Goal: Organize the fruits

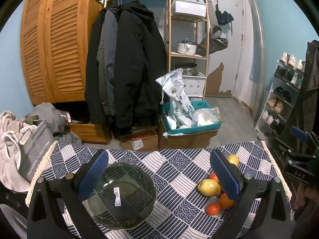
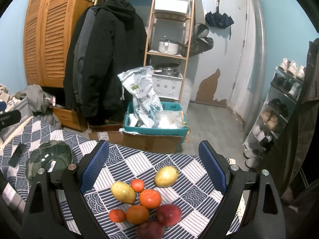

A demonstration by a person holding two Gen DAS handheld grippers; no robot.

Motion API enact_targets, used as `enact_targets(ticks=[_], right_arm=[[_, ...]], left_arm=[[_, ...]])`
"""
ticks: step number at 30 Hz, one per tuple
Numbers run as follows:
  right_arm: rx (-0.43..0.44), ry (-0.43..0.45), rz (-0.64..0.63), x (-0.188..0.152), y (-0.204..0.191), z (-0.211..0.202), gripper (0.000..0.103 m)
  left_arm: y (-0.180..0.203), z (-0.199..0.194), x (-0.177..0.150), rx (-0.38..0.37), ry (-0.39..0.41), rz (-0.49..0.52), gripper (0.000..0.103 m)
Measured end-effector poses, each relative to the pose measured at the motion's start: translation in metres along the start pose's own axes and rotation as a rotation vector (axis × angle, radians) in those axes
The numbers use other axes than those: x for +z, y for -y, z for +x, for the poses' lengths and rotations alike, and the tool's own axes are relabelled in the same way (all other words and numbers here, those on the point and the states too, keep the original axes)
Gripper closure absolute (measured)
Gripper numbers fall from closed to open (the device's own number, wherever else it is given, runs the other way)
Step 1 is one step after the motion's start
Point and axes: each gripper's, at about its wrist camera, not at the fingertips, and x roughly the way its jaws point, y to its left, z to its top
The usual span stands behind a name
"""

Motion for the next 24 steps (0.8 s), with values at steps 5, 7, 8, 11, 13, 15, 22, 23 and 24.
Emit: enact_targets(ticks=[5,7,8,11,13,15,22,23,24], right_arm=[[-0.001,0.0,-0.001,0.0003,-0.0003,-0.0002,0.013],[-0.002,0.0,0.0,0.0005,-0.0004,-0.0003,0.013],[-0.002,0.001,-0.001,0.0005,-0.0005,-0.0002,0.013],[-0.002,0.0,-0.001,0.0014,-0.0003,-0.0005,0.013],[-0.002,0.001,-0.001,0.0022,0.0,-0.0009,0.013],[-0.002,0.0,0.0,0.0009,-0.0015,-0.0015,0.013],[-0.002,0.001,-0.002,0.0,-0.0003,-0.0008,0.013],[-0.002,0.001,-0.002,0.0003,-0.0002,-0.001,0.013],[-0.002,0.001,-0.002,-0.0002,-0.0001,-0.0007,0.013]], left_arm=[[0.0009,-0.0002,0.0008,0.015,0.002,-0.007,0.001],[-0.0005,0.0001,0.0011,0.017,0.001,-0.012,0.001],[-0.0007,0.0001,0.0012,0.018,0.001,-0.013,0.001],[-0.0015,0.0007,0.0012,0.017,-0.003,-0.018,0.001],[-0.0009,0.0013,0.0016,0.014,-0.003,-0.017,0.001],[-0.0006,0.0015,0.0017,0.016,-0.003,-0.014,0.001],[0.0016,0.0009,0.0012,0.022,0.002,-0.01,0.001],[0.0016,0.0009,0.0011,0.021,0.001,-0.01,0.001],[0.0018,0.0013,0.0012,0.018,-0.001,-0.01,0.001]])
